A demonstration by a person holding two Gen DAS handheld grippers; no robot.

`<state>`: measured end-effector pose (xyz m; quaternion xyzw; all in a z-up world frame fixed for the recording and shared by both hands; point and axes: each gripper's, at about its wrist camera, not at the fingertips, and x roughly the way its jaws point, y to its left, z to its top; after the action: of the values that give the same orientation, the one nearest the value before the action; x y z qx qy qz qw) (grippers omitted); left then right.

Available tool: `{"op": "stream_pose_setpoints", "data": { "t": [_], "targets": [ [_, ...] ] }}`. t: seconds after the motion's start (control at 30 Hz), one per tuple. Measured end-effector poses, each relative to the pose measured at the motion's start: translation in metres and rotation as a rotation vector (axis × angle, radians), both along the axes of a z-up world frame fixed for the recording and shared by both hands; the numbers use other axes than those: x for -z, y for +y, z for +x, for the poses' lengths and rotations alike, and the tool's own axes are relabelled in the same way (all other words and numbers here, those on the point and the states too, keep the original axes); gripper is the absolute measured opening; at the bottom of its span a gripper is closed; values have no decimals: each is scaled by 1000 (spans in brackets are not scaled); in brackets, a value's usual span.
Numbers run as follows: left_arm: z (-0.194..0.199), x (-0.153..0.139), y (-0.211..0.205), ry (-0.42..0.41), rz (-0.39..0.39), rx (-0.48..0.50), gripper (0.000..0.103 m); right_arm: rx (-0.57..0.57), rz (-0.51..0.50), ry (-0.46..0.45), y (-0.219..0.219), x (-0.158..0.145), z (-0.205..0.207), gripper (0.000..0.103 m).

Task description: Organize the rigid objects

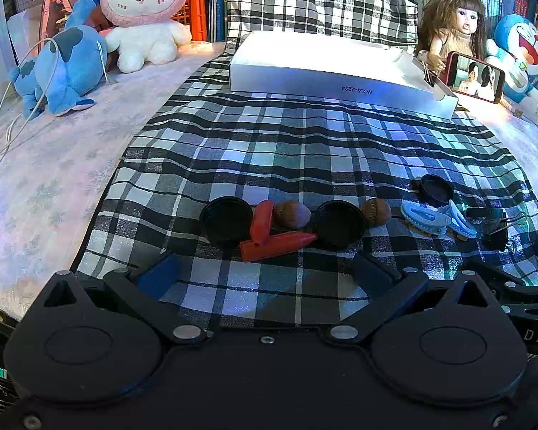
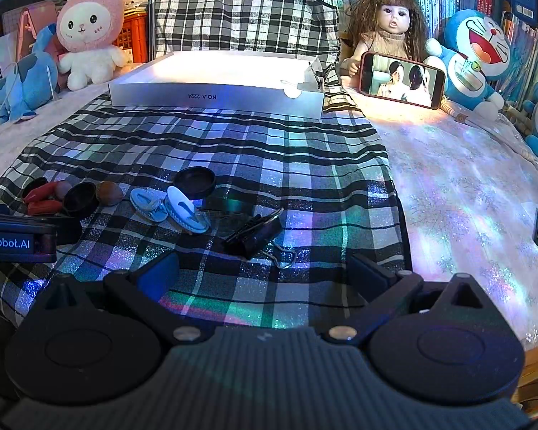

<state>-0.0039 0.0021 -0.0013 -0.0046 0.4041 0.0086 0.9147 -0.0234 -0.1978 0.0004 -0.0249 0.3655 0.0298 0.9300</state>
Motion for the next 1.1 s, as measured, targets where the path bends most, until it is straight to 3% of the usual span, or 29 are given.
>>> {"op": "stream_pose_setpoints", "data": {
  "t": [0.4, 0.87, 0.97, 1.1],
  "targets": [
    [-4, -5, 2, -22, 1, 32, 103, -8, 7, -55, -4, 4, -7, 103],
    [-11, 2, 8, -108, 0, 85, 103, -21, 21, -154, -7, 13, -17, 103],
    [-13, 1, 9, -117, -16, 77, 96, -35, 22, -169, -8, 13, -19, 102],
    [-19, -4, 16, -155, -43, 74, 77, -48, 14, -208, -11, 10, -24, 94]
  ]
}}
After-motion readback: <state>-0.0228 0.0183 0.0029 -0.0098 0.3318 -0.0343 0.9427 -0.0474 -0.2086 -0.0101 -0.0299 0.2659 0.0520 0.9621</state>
